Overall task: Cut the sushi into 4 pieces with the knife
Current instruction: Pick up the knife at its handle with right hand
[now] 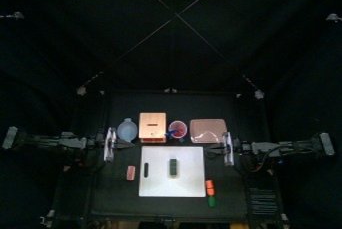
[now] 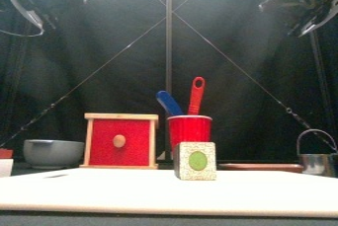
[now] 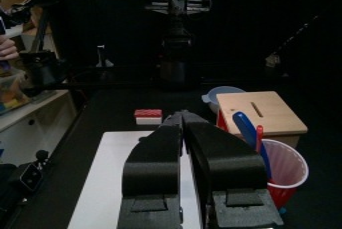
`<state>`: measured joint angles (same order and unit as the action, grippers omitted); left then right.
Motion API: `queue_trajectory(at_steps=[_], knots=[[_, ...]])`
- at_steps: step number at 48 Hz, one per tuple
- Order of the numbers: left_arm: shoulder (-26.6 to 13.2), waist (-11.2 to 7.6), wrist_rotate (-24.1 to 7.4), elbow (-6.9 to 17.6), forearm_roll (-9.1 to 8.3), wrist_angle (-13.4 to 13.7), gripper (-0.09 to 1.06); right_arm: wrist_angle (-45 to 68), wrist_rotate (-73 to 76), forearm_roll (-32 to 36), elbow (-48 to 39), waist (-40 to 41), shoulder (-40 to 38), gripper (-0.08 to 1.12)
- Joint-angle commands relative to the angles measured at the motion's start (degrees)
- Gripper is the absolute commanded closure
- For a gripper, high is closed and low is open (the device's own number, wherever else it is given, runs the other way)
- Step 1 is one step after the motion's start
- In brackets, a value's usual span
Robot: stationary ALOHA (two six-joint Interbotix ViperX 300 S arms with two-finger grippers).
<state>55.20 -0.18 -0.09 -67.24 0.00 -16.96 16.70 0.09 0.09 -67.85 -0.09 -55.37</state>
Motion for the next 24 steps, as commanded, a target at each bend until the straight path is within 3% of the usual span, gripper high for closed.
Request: queue_trajectory(at_steps=[1, 9, 18, 24], knots=[[-2.72, 0.44, -0.09, -1.14, 0.35, -6.42, 1.05, -0.26, 0.97, -1.93, 1.49, 0.26, 1.58, 1.04], [-7.03, 0.18, -0.26, -0.79, 0.0, -11.69, 0.93, -6.86, 1.67, -7.56, 7.65, 4.31, 6.94, 1.0], [-12.57, -0.09, -0.09, 1.05, 0.18, -11.69, 0.77, -28.04, 1.58, -7.47, 23.99, 11.43, 16.0, 0.96], [-13.97, -0.09, 0.0, 1.67, 0.18, -11.69, 0.64, -38.23, 1.76, -8.96, 33.31, 15.47, 22.68, 0.81]])
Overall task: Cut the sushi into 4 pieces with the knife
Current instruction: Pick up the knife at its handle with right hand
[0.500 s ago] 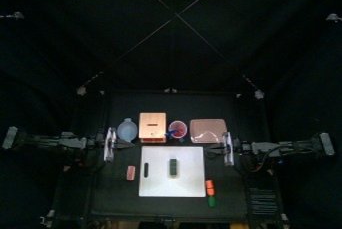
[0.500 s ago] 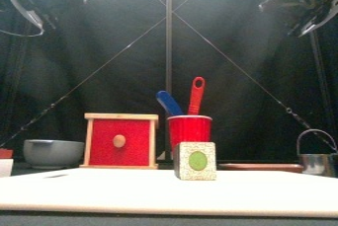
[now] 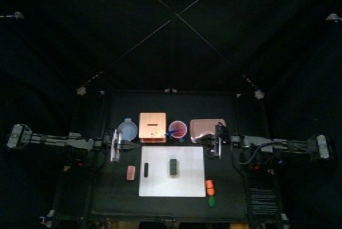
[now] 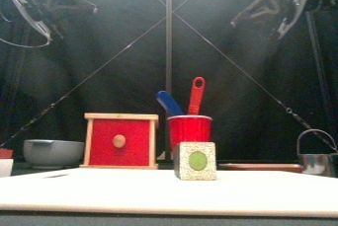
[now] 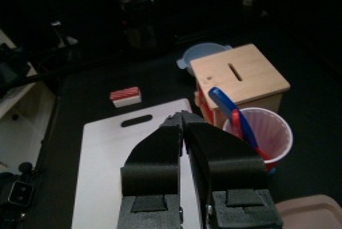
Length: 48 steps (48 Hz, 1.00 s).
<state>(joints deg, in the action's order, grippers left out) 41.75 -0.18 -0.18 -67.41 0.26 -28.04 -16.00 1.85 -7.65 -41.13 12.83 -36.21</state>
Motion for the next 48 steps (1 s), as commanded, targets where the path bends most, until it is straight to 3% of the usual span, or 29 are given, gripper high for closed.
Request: queue_trajectory(at_steps=[1, 10, 19, 36, 48], knots=[[-0.62, -0.09, 0.09, 1.76, -0.09, -0.62, 0.62, -6.94, 0.0, -1.93, 8.0, 3.16, 4.66, 0.77], [-0.62, 0.0, 0.09, 1.58, 0.35, -0.62, 0.56, -19.69, -1.14, -1.32, 18.81, 5.27, 14.85, 0.37], [-0.62, 0.18, 0.0, 1.32, 0.88, -0.62, 0.56, -34.1, -2.37, 1.76, 28.56, 5.45, 24.79, 0.13], [-0.53, 0.35, 0.0, 0.88, 0.97, -0.62, 0.56, -51.77, -6.59, 1.85, 42.01, 7.21, 41.13, 0.12], [-0.53, 0.44, 0.0, 0.44, 0.97, -0.62, 0.56, -54.23, -6.77, 2.37, 43.59, 7.65, 45.18, 0.13]])
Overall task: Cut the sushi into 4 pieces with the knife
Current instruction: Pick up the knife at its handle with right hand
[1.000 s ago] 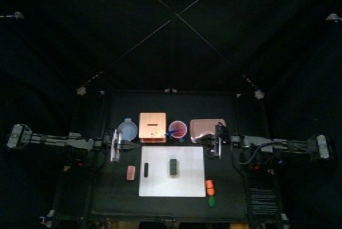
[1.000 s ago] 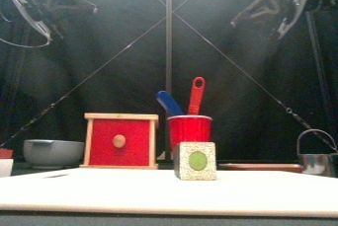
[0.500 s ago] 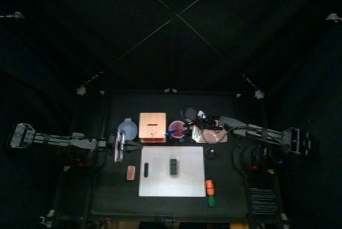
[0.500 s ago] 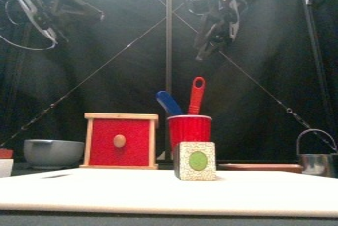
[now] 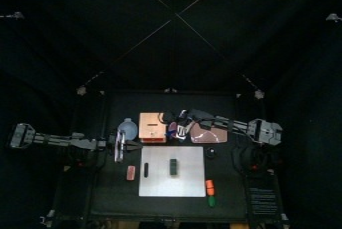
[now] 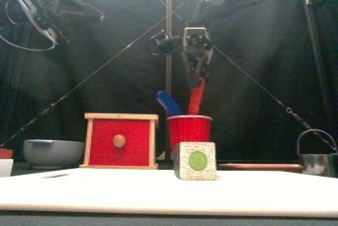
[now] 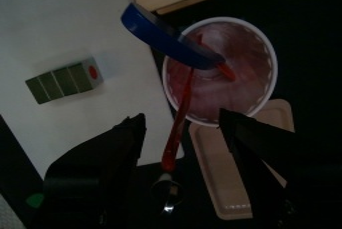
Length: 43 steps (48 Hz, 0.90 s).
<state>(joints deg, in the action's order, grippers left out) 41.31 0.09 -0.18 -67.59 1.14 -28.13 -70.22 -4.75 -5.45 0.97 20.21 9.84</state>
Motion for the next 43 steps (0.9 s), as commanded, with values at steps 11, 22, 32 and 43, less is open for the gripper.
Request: queue_trajectory(at_steps=[11, 22, 32, 43], knots=[[-0.18, 0.18, -0.09, 0.7, 0.09, -0.44, 0.56, -0.26, -0.18, 0.26, 1.23, 0.09, -0.44, 0.33], [-0.09, 0.18, -0.18, 0.44, 0.09, -0.53, 0.56, -2.11, -0.26, 0.26, 1.58, -0.09, 0.53, 0.44], [-0.18, 0.18, -0.18, 0.35, 0.09, -0.53, 0.56, -2.9, -0.18, 1.14, 2.11, -0.09, 0.88, 0.49], [-0.09, 0.35, -0.18, 0.26, 0.09, -0.44, 0.56, -5.36, -0.18, 1.49, 5.1, -0.18, 0.88, 0.76]])
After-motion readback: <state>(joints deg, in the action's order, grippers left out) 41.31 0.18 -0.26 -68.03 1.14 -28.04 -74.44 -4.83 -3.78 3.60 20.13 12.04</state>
